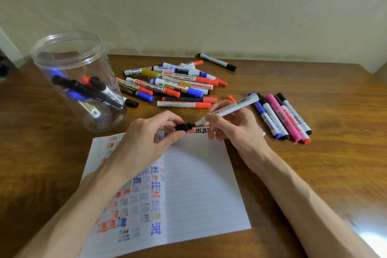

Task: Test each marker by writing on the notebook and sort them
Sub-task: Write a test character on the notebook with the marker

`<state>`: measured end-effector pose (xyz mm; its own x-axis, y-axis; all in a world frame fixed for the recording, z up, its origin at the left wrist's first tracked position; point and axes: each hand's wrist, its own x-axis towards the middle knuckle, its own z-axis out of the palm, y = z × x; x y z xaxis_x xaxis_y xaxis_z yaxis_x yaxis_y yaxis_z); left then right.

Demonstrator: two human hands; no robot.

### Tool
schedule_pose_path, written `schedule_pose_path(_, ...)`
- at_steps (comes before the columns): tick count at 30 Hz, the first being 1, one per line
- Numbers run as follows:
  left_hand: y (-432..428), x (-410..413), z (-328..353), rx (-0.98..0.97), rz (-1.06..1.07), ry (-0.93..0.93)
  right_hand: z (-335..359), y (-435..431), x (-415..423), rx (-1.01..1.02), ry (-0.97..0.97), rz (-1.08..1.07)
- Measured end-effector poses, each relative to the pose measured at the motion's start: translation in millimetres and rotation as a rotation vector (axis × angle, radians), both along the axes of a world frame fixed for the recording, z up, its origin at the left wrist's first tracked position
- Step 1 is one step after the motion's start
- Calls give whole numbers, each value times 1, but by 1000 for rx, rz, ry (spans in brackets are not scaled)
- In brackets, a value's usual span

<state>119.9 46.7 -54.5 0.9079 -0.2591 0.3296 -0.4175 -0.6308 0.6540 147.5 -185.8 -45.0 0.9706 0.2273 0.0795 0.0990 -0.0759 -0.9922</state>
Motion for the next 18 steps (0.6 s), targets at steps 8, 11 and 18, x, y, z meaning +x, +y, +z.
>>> schedule_pose_path(8, 0, 1, -1, -19, -5, 1, -1, -1, 0, -6, -27, 62)
schedule_pose_path(11, 0, 1, -1, -8, -7, -2, -2, -2, -1, 10, -21, 97)
schedule_pose_path(18, 1, 1, -2, 19, -16, -31, -4, -4, -1, 23, 55, 138)
